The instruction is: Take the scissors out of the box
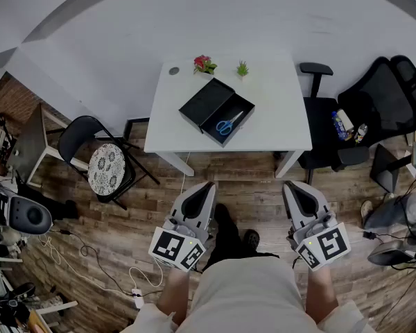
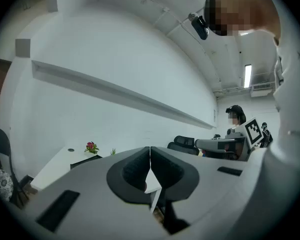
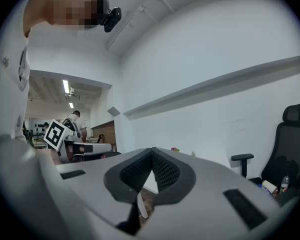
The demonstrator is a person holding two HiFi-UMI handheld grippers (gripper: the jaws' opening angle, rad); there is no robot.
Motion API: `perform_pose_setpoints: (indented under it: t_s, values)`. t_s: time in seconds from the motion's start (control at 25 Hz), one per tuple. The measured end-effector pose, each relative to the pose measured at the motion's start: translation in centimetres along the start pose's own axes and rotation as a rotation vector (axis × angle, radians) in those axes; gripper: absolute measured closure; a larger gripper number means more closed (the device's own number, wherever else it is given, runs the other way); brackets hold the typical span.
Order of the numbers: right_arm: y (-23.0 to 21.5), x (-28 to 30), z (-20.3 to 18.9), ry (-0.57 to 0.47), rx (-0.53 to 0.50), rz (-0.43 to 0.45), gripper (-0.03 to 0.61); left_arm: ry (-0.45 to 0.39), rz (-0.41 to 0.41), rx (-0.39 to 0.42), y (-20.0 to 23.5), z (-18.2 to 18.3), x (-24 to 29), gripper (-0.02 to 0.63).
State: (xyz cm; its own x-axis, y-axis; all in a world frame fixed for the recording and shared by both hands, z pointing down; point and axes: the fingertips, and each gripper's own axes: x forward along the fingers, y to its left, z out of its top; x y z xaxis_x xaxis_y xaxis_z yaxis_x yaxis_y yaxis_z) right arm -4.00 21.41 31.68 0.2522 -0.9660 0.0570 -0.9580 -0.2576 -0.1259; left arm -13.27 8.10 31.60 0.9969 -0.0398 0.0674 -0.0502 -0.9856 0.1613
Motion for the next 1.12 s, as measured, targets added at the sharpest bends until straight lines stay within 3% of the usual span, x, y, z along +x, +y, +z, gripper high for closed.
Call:
perform_pose_setpoints:
  t_s: [0.36,0.68,1.12]
  values:
    - [1.1,-2.0,-0.1,0.004,-0.026,0.024,0.575,0.023,-0.026,0.007,-2.1,-1.0,-0.8,0.592]
    - [0.5,-2.9,-0.1,-0.024,0.02,-0.002,0.572,0.042,-0.04,0.029,-3.0,-1.5,-0.8,0.592]
    - [0.4,-0.7,-0.6,0.004,0.022,0.018,0.548,0.076,-0.018,0.033,-0.7,-1.9,-0.4,0.591]
